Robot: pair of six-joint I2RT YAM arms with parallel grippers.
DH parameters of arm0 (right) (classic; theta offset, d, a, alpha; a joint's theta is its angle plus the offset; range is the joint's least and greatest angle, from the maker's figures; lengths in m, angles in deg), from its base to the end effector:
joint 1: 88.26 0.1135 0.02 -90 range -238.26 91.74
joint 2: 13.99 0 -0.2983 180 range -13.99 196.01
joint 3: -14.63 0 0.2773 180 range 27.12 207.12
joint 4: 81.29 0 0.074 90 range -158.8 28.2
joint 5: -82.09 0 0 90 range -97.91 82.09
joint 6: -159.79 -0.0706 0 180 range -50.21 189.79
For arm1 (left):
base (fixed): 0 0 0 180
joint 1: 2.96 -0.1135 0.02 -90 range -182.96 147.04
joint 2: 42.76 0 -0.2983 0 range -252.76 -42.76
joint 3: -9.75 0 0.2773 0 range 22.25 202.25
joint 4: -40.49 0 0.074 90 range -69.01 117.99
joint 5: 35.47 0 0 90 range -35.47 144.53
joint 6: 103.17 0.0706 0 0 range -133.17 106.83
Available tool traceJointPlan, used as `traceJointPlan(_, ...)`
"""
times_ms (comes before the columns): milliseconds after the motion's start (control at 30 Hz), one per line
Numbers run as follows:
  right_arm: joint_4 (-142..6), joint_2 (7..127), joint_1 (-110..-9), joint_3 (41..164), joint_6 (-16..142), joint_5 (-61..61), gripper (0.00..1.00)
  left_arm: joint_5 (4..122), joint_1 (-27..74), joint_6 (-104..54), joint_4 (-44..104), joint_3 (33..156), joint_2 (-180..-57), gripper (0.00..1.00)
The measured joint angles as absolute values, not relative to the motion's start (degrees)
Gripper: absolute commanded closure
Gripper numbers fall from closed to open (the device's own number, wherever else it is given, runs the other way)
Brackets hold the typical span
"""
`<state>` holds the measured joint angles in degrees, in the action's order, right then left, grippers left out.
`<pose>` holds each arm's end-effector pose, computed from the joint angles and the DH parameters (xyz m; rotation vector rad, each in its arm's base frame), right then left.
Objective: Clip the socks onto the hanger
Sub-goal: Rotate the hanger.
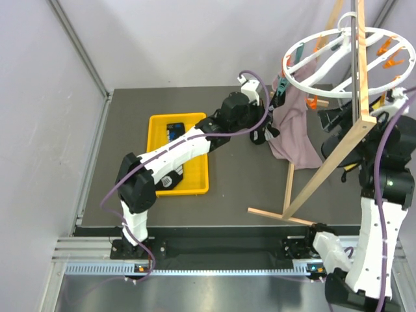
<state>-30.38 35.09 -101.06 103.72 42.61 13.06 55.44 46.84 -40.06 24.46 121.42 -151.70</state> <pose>0.1757 -0.0140 0.4907 0.3479 1.7410 0.5036 0.3442 -0.4090 0.3756 0.3913 1.8705 -0.9499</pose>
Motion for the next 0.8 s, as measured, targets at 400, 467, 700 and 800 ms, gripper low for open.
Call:
traceJointPlan(400,-42.3,33.6,-103.9,98.8,41.1,23.7,0.45,65.1,41.3,-42.7,21.4,122.7,-151.6,1.00)
traceJointPlan(467,-45.3,36.7,-102.5,98.8,40.7,26.7,0.41,66.3,40.9,-43.1,21.4,122.8,-151.6,0.99)
traceJointPlan(700,-44.7,43.4,-92.1,101.9,43.2,25.4,0.34,70.0,41.0,-44.1,21.7,122.8,-151.6,0.89)
traceJointPlan(800,-45.1,43.0,-90.2,102.6,43.9,23.6,0.33,70.7,40.9,-44.3,21.8,122.8,-151.6,0.82)
